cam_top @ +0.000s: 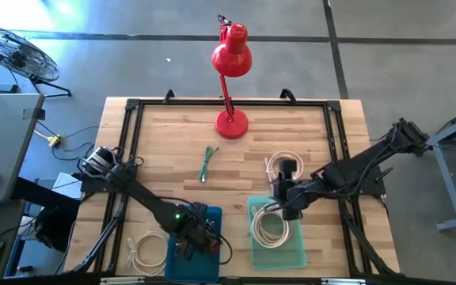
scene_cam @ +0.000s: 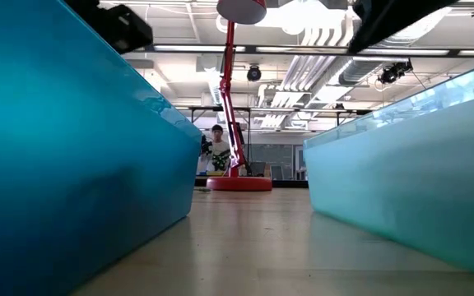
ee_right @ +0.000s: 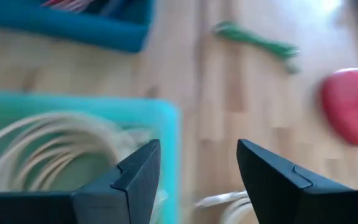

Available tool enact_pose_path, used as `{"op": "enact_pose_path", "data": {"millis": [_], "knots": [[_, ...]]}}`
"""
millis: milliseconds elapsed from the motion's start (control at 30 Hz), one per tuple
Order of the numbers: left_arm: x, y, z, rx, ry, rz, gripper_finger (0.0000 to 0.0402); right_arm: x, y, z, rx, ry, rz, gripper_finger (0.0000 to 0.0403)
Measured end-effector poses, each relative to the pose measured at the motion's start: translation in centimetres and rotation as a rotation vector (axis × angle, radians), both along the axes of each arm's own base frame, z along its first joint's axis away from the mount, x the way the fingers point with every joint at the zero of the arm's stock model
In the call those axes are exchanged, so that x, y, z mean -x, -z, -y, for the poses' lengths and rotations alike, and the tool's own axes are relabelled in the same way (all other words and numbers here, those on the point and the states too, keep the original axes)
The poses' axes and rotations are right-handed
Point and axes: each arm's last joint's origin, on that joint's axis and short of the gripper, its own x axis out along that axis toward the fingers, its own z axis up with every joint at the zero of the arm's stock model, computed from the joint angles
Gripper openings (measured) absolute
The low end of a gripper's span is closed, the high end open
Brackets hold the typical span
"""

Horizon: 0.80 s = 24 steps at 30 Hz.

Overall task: Pick & Place USB Port
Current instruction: Put the white USB cable into the green bin

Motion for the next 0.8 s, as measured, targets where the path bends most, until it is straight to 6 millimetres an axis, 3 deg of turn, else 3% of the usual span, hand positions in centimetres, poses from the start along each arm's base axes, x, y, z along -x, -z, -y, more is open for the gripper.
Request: {"op": "enact_pose_path", "data": {"millis": [133,267,467,600,800], "knots": [[-0.2,-1.8,-0.8,-0.126,-0.042,0.022,0.0181,-0.3,-1.5,0.8,0.115,0.121,0.066,0.0204],[-0.2,-4.3,-1.5,-0.297,-0.079,0.073,0.0181,0.1,-3.2,2.2,0.221,0.187,0.004,0.0204],[0.3,-8.3,-2.6,-0.559,-0.118,0.17,0.0181,1.1,-5.3,6.2,0.141,0.382,-0.181,0.0204],[0.6,-10.1,-3.2,-0.694,-0.136,0.23,0.0182,1.7,-5.4,9.6,0.051,0.486,-0.327,0.0204],[1.1,-11.1,-3.7,-0.808,-0.129,0.242,0.0182,2.0,-4.0,13.7,-0.029,0.443,-0.467,0.0204]]}}
